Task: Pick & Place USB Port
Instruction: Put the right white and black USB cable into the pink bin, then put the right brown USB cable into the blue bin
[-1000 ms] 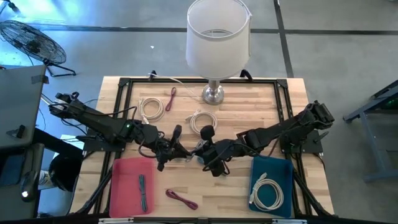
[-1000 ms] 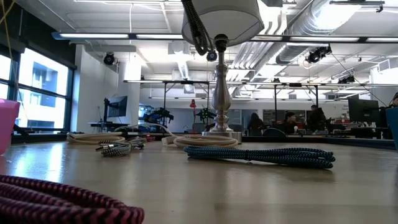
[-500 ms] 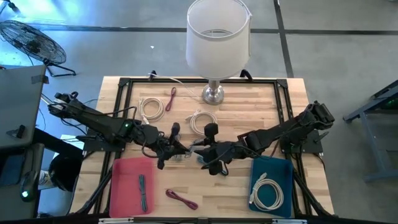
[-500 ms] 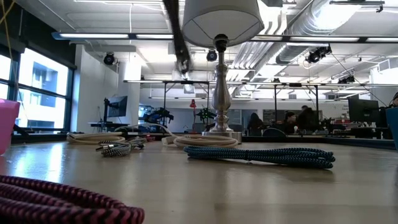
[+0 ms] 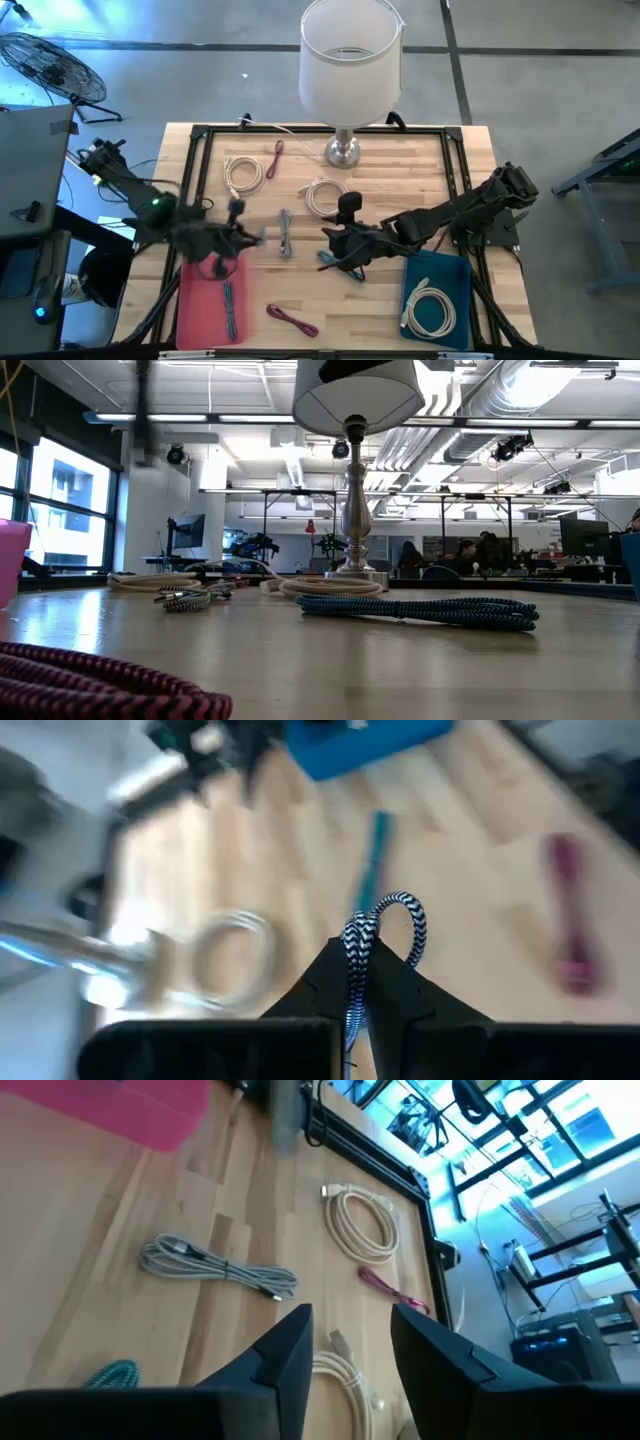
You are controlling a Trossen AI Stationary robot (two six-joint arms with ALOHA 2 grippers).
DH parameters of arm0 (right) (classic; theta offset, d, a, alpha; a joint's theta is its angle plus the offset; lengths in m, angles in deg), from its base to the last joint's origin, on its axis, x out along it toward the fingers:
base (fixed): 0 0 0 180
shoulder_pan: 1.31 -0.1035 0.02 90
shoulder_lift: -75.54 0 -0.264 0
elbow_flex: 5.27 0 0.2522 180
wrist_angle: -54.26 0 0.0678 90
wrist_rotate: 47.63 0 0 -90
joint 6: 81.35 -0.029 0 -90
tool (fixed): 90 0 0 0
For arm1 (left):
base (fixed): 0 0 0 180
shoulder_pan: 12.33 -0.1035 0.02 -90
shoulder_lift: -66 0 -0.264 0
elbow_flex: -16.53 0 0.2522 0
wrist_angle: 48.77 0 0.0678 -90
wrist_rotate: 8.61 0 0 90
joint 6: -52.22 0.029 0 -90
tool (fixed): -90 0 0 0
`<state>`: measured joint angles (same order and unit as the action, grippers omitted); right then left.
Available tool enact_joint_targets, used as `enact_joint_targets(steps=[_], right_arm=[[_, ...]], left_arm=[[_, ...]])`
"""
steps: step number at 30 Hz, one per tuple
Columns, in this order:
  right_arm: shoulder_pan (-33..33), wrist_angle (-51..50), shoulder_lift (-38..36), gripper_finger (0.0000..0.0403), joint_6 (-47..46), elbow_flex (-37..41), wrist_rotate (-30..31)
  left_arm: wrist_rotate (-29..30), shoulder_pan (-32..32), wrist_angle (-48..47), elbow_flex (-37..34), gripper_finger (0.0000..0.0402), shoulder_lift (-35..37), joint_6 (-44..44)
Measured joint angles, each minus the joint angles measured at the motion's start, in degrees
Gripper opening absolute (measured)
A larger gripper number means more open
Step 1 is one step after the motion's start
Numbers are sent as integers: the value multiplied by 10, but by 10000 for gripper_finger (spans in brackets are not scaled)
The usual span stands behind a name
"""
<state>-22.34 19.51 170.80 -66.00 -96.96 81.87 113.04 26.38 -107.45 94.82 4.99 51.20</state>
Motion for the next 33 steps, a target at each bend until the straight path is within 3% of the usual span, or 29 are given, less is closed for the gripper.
enact_joint_targets(steps=[8,21,33], right_arm=[[13,4,0,129,-19,0,-9],[27,29,0,129,-61,0,-84],[28,33,0,129,-59,0,-85]], left_arm=[[-34,127,-58,1,10,-31,-177],[-151,207,-163,1,11,-151,-236],[-122,205,-167,1,139,-189,-234]])
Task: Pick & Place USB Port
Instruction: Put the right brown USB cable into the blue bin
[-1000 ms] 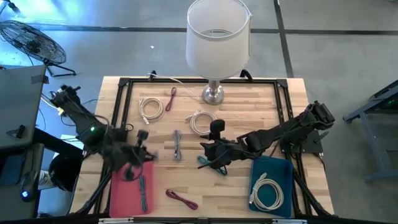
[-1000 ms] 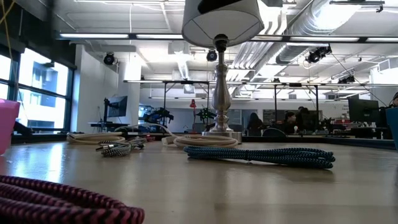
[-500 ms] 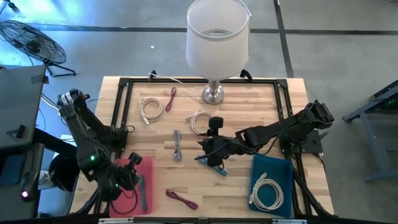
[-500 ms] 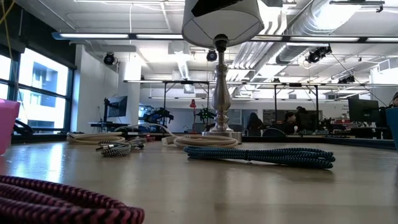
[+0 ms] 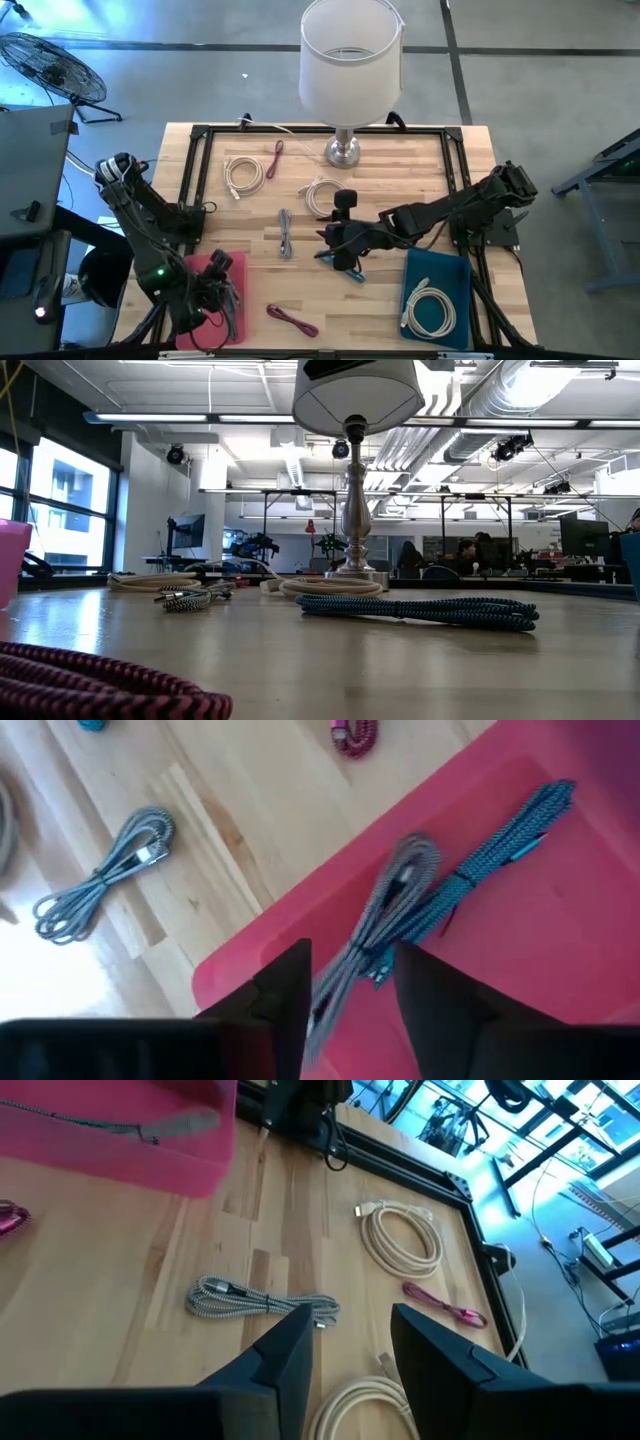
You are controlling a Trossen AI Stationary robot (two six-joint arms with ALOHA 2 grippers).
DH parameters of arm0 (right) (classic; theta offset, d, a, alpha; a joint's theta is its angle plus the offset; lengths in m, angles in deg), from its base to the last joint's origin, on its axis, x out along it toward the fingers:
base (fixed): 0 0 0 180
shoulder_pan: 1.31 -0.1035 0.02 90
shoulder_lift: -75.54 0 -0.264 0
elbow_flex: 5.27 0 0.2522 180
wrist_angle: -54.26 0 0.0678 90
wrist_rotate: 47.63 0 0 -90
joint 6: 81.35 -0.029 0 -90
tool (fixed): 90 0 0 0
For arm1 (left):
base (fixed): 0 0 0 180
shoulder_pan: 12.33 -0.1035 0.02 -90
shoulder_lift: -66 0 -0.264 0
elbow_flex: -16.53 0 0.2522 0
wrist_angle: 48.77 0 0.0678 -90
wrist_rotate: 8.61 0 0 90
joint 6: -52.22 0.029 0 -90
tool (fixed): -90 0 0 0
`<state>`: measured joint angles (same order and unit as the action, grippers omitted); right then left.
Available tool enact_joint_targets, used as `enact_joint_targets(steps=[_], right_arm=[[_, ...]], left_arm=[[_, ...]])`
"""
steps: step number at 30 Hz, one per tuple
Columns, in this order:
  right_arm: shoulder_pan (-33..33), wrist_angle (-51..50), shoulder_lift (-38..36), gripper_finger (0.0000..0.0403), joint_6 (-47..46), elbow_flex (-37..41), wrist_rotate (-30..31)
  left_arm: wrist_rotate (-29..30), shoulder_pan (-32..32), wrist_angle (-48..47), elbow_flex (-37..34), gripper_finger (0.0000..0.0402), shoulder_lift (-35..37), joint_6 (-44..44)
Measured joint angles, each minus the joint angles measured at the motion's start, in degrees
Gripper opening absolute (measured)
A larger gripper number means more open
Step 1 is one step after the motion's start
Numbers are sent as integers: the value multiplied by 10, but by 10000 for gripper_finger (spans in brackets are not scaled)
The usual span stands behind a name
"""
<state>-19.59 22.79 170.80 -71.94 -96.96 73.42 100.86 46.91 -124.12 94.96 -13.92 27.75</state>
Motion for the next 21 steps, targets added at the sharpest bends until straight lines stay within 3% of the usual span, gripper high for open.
enact_joint_targets(steps=[7,11,21], right_arm=[[31,-52,0,129,-6,0,-6],[74,-100,0,129,-45,0,-60],[118,-155,5,129,20,0,-173]], left_arm=[[48,0,-30,0,152,0,0],[112,0,-60,5,153,2,0],[349,-16,-182,73,154,5,-41]])
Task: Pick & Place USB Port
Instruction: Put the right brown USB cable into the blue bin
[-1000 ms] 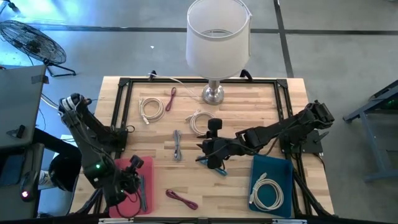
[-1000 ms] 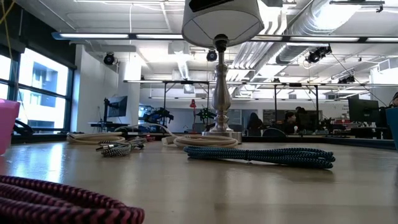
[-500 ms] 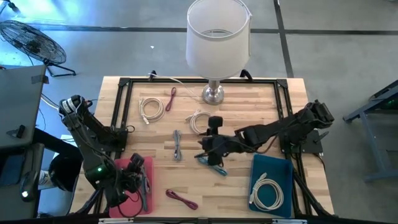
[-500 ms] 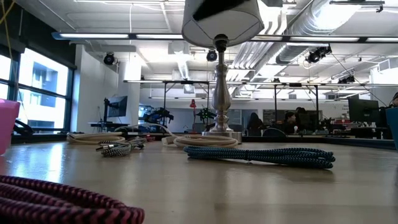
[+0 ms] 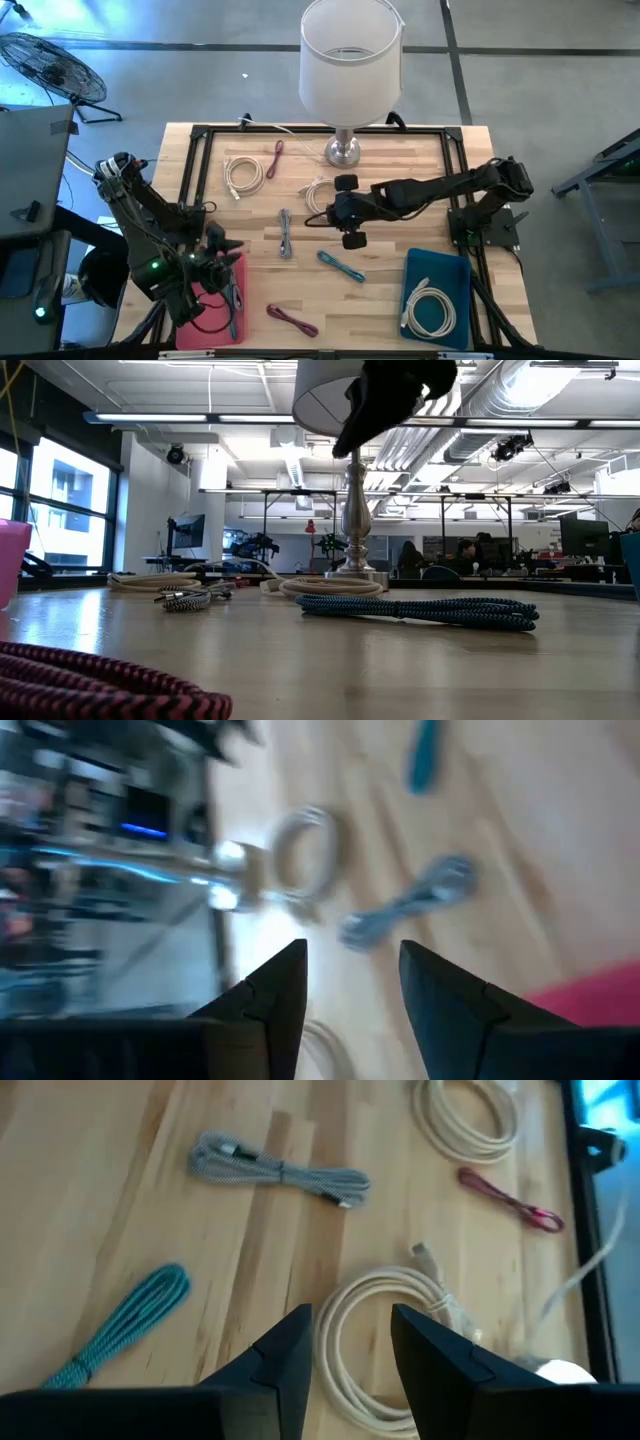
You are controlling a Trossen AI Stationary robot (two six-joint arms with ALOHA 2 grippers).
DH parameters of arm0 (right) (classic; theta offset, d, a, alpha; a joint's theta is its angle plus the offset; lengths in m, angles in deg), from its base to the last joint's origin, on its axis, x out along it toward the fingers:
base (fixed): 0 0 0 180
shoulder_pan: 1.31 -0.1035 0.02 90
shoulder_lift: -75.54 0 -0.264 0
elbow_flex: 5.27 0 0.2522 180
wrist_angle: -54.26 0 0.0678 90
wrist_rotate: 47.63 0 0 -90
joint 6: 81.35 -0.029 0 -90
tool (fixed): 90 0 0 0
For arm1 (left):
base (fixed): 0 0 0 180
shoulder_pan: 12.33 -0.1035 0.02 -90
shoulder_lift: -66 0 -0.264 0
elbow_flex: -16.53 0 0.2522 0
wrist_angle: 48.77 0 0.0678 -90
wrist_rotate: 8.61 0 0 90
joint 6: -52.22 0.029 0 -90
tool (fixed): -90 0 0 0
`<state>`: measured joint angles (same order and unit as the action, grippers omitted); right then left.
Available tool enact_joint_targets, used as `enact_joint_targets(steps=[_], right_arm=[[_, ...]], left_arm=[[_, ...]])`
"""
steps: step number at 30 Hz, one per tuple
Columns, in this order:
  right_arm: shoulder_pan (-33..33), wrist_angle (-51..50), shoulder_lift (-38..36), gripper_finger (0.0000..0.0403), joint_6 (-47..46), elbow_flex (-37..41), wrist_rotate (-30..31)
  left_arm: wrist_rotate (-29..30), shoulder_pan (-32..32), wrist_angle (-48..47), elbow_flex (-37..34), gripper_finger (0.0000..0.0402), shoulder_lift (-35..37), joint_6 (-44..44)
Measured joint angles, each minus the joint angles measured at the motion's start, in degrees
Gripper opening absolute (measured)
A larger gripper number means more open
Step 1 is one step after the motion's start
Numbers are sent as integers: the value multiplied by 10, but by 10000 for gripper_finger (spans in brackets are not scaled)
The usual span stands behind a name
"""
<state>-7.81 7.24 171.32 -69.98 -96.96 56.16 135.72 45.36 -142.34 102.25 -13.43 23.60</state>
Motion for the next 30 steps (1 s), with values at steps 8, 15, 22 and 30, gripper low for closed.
enact_joint_targets(steps=[8,15,22,30], right_arm=[[30,-17,70,129,33,0,-27],[49,-14,126,129,30,0,18],[64,-14,138,129,28,0,-6],[81,-16,141,129,24,0,-42]], left_arm=[[38,-37,-51,0,154,13,-82],[14,-105,-54,-1,154,14,-45],[10,-143,-56,-1,154,14,-17],[5,-154,-58,-1,154,14,-12]])
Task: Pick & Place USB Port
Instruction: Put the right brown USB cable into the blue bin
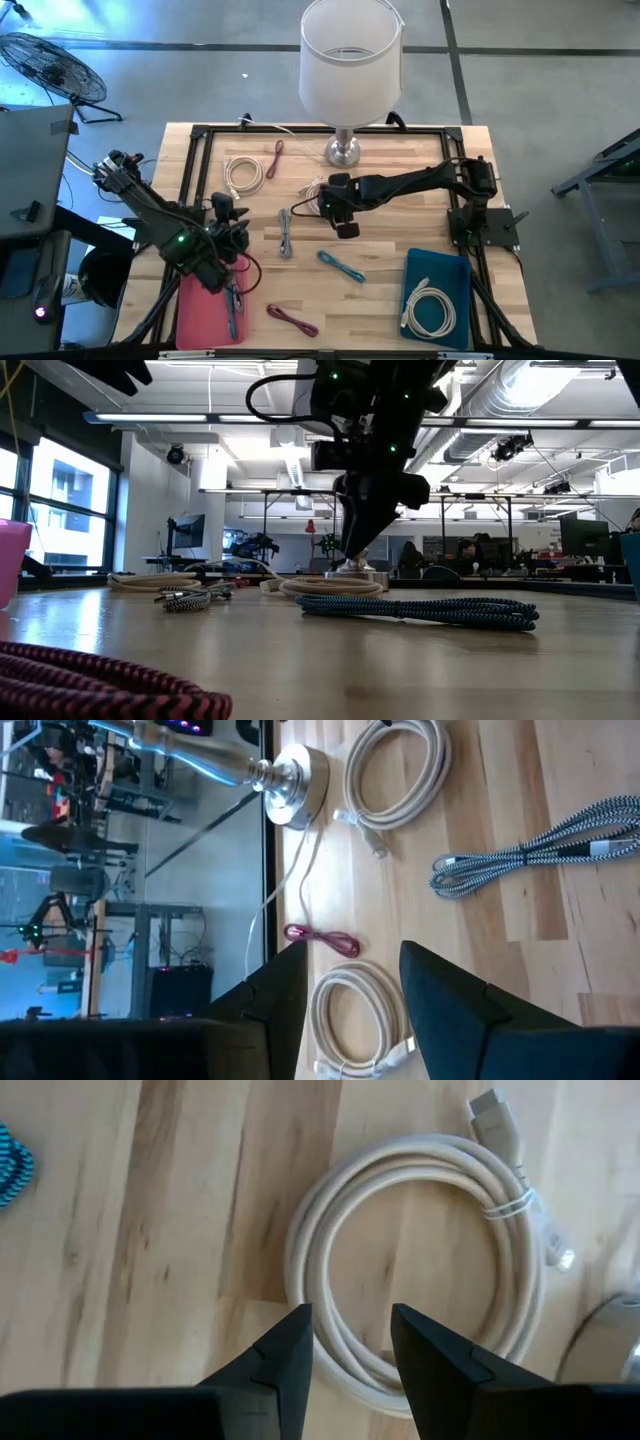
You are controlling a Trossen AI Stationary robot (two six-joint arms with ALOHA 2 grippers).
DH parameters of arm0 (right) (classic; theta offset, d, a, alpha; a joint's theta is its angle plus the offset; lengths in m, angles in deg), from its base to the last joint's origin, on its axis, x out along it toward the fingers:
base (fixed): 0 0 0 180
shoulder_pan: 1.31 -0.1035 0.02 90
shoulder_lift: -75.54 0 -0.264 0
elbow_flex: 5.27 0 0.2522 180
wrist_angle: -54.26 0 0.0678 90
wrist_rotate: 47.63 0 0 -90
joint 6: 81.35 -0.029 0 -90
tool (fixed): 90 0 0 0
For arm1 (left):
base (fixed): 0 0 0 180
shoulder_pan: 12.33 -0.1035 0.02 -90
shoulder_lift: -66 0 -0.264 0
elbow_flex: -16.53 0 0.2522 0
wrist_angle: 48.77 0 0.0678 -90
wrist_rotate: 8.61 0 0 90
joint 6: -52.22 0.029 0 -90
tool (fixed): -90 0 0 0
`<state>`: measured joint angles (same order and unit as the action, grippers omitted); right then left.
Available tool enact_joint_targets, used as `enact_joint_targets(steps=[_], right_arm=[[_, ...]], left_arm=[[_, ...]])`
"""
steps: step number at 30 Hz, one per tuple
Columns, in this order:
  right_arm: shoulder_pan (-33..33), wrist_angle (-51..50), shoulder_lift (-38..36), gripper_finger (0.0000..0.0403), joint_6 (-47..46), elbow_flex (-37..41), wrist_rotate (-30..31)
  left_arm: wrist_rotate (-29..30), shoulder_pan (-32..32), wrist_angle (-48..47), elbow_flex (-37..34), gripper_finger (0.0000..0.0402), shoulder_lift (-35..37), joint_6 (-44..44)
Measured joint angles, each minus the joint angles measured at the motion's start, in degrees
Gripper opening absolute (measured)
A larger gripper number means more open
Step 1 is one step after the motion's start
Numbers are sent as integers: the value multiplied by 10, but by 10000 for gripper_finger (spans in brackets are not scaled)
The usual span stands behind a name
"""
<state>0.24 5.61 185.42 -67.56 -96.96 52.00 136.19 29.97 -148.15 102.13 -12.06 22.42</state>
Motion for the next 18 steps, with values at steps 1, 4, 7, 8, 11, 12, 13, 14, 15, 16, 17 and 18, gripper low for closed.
enact_joint_targets(steps=[1,4,7,8,11,12,13,14,15,16,17,18], right_arm=[[1,-1,2,129,0,0,-5],[1,-10,15,129,0,0,-21],[1,-12,33,129,1,0,-24],[1,-11,38,129,2,0,-25],[1,-9,51,129,5,0,-23],[2,-8,55,129,6,0,-20],[3,-8,57,129,6,0,-17],[4,-8,60,129,6,0,-16],[6,-7,63,129,6,-1,-16],[7,-6,65,129,6,-1,-16],[9,-5,68,129,6,-2,-17],[11,-3,70,129,6,-2,-17]], left_arm=[[-1,1,0,0,154,0,0],[-6,1,0,0,154,0,0],[-16,1,-1,0,154,0,0],[-18,1,-1,0,154,0,0],[-18,1,-1,0,154,0,0],[-18,1,-1,0,154,0,0],[-18,1,0,0,154,0,0],[-18,1,0,0,154,0,0],[-18,1,0,0,154,0,0],[-18,1,0,0,154,0,0],[-19,1,0,0,154,0,0],[-19,1,0,0,154,0,0]])
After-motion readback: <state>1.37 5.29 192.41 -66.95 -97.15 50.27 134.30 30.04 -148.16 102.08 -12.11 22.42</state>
